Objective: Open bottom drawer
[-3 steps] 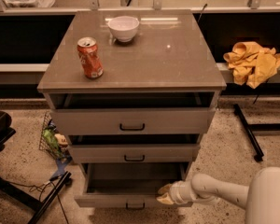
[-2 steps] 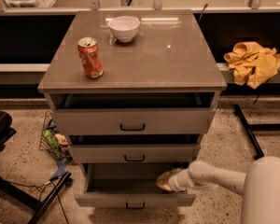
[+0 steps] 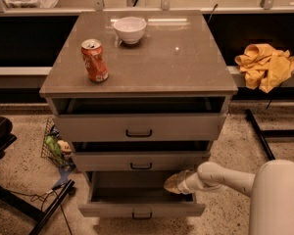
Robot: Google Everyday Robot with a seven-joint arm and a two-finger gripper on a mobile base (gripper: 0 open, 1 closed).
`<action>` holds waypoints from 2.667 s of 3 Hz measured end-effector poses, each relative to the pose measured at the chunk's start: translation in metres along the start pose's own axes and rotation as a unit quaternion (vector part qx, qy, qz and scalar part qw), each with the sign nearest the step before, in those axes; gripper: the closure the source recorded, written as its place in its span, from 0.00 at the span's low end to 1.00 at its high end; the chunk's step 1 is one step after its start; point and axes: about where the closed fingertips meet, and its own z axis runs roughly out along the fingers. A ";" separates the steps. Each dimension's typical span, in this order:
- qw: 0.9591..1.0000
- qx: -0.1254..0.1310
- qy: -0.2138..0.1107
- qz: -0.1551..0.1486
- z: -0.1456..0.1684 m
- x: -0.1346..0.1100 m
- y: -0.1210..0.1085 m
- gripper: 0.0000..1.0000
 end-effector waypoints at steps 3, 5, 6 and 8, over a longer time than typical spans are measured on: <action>0.999 0.010 0.030 -0.007 0.017 0.033 -0.021 0.29; 0.999 0.019 0.039 0.003 0.018 0.062 -0.024 0.74; 0.999 0.023 0.037 0.010 0.022 0.072 -0.021 0.98; 0.997 -0.010 0.070 0.024 0.048 0.102 0.011 1.00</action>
Offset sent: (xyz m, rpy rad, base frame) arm 0.0353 -0.0225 -0.0386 -0.0615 -0.0135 -0.0084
